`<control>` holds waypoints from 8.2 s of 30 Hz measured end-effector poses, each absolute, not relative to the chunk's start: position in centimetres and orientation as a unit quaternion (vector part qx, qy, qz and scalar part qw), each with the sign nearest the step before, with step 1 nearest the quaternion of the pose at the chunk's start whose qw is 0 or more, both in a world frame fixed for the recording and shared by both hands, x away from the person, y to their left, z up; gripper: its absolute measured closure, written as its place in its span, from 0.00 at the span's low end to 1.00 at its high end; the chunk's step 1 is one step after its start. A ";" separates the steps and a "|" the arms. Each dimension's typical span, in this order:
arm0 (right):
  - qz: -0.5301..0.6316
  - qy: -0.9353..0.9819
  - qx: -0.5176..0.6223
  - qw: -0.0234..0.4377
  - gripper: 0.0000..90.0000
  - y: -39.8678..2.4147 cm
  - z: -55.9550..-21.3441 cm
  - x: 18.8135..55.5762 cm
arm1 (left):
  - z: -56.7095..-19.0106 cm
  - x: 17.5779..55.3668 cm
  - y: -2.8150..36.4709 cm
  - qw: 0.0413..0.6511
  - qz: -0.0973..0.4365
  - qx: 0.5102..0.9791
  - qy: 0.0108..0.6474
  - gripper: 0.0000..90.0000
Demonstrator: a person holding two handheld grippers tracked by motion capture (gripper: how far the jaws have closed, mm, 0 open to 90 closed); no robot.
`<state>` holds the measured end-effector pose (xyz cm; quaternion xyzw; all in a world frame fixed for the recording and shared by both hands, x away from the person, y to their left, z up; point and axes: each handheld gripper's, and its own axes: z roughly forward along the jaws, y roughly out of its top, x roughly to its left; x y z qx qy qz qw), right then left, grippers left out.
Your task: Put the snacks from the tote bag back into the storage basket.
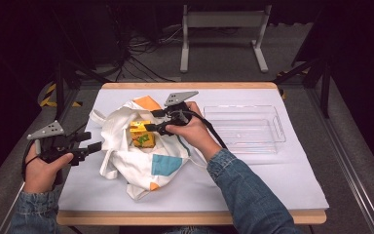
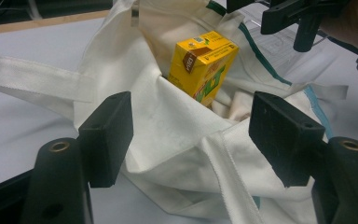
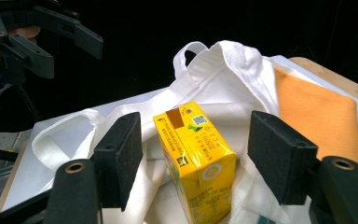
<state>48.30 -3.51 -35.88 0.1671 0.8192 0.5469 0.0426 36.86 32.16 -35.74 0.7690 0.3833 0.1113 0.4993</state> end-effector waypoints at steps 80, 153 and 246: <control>0.476 0.875 0.055 0.062 0.57 0.9 -39.4 49.8 | -37.2 33.2 34.9 0.487 0.108 0.753 0.429 0.34; 0.536 0.838 0.051 0.094 0.57 -11.6 -27.0 44.9 | -36.1 39.5 30.5 0.519 0.101 0.764 0.369 0.33; 0.520 0.846 0.086 0.073 0.57 -26.2 -33.8 48.2 | -36.0 31.7 31.6 0.481 0.121 0.777 0.388 0.30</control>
